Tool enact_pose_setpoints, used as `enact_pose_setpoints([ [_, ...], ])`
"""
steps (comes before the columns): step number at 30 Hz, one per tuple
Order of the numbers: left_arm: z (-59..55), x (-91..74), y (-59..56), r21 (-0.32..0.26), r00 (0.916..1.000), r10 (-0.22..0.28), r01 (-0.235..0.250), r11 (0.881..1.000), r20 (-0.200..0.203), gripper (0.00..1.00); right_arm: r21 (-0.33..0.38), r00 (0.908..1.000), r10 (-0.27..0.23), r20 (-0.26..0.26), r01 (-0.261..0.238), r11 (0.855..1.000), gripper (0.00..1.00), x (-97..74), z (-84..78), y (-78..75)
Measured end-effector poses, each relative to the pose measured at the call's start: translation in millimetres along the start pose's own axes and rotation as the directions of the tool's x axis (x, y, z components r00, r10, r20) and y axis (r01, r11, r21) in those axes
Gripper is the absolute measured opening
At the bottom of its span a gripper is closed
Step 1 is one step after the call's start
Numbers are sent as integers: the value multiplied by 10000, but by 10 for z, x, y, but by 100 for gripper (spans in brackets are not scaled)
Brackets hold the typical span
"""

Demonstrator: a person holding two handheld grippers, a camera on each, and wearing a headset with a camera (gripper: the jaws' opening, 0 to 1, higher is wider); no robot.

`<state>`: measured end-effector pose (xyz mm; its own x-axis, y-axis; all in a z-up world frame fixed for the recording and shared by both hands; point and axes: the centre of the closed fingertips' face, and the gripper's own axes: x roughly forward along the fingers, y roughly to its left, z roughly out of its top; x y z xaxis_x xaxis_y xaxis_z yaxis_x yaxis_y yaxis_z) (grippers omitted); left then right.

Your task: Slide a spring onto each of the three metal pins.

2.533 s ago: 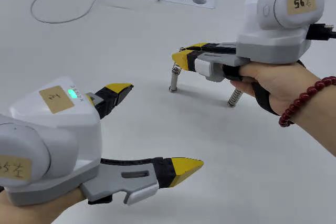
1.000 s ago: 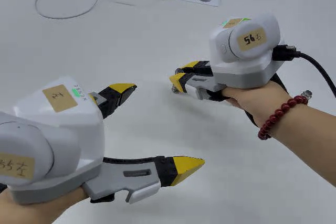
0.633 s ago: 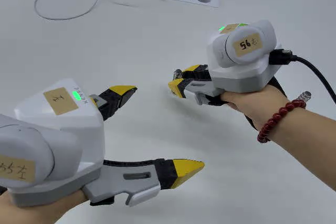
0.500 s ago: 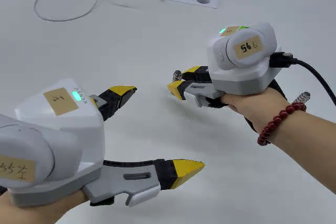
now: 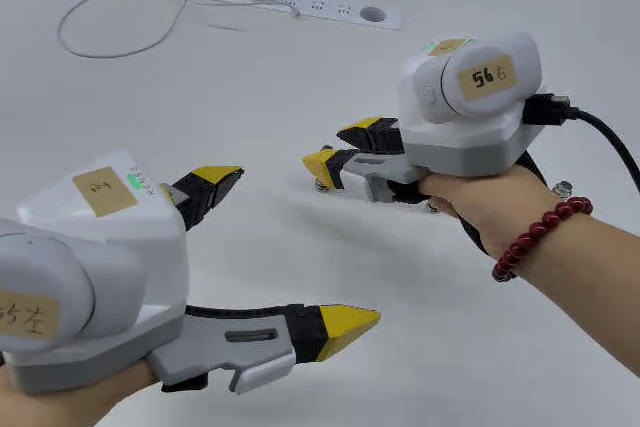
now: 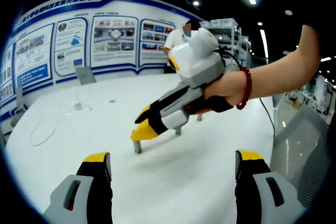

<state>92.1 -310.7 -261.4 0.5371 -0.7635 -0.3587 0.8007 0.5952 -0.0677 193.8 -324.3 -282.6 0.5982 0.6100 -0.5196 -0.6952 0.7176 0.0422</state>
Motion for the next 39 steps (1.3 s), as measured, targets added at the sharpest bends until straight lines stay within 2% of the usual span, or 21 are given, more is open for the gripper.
enact_pose_setpoints([
  [4,7,-2,-4,-88,10000,-55,54,9999,-58,100,-82,9999,-135,44,136,9999,34,-94,41,-16],
  [7,17,-5,-5,-95,9999,-56,55,9999,-109,100,134,9997,-224,22,224,9997,39,-168,59,-34],
  [19,77,-19,-52,126,9996,-32,35,9999,-295,100,289,9960,-896,65,894,9956,47,-604,69,-206],
  [28,127,-34,-92,182,9995,17,-11,9998,-325,100,596,9903,-1387,-32,1386,9885,51,-917,-53,-345],
  [39,126,-72,-63,50,9986,304,-302,9995,-436,100,1184,9797,-2003,-107,2002,9726,56,-1310,-296,-530],
])
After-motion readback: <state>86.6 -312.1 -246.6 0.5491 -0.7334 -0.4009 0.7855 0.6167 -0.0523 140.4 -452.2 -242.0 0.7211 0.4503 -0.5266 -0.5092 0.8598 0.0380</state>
